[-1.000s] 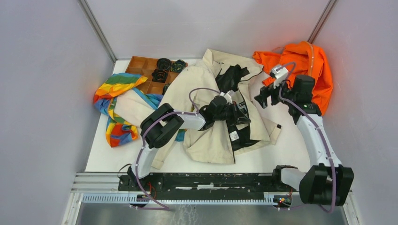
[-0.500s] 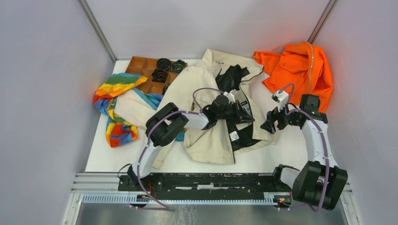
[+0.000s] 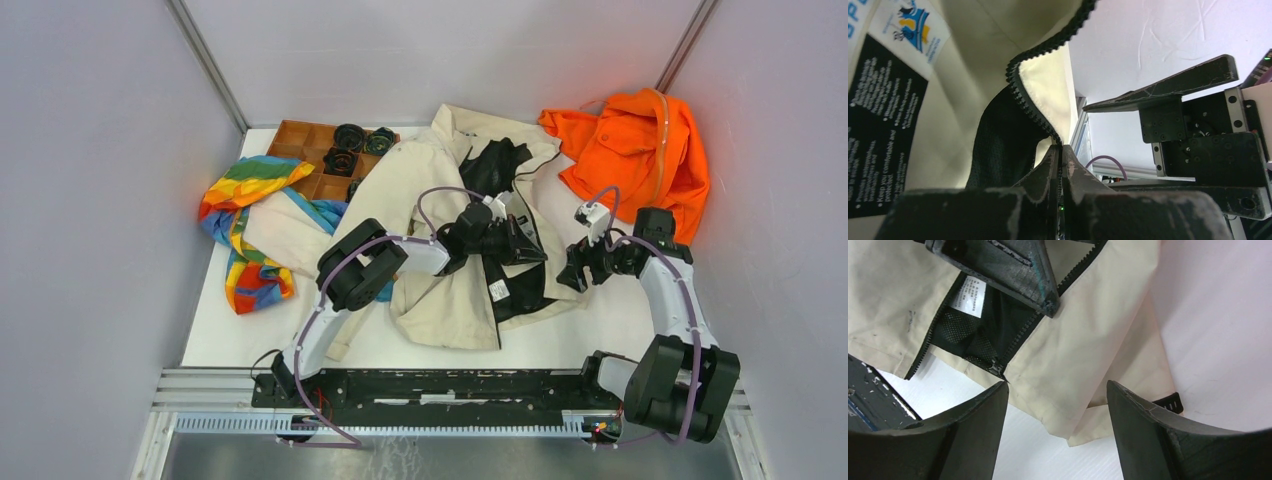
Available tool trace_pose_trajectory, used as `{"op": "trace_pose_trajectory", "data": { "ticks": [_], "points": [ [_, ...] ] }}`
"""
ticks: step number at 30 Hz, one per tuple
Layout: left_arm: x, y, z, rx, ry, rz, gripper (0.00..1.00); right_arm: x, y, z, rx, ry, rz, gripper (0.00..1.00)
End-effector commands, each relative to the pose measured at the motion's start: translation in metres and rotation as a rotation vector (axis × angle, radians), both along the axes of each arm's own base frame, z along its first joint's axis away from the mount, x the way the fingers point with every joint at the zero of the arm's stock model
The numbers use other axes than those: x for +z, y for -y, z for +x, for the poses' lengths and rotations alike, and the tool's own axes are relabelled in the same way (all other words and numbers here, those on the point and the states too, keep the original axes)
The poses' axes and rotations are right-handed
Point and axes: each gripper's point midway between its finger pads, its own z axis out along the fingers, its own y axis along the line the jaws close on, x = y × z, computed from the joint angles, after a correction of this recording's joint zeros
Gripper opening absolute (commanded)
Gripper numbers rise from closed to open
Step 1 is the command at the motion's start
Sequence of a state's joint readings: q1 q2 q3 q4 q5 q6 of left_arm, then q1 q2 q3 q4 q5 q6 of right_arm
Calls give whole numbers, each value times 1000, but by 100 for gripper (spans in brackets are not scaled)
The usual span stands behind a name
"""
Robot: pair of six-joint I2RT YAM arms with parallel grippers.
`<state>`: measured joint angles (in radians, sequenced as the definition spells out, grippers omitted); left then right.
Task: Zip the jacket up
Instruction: Adjust the jacket at the center of the board.
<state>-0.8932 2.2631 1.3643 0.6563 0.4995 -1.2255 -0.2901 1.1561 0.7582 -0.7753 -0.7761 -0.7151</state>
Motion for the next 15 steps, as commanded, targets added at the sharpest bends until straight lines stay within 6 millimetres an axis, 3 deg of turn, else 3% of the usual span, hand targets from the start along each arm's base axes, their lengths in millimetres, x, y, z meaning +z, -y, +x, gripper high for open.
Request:
{"op": "trace_pose_trajectory", "data": {
  "ticks": [1,15],
  "points": [
    [4,8,-7,-35,-3,-22,11,0,10,12,-44,36,-33,77],
    [-1,6,-35,-100,6,25,20,5,12,13,-68,53,2,76]
  ]
}}
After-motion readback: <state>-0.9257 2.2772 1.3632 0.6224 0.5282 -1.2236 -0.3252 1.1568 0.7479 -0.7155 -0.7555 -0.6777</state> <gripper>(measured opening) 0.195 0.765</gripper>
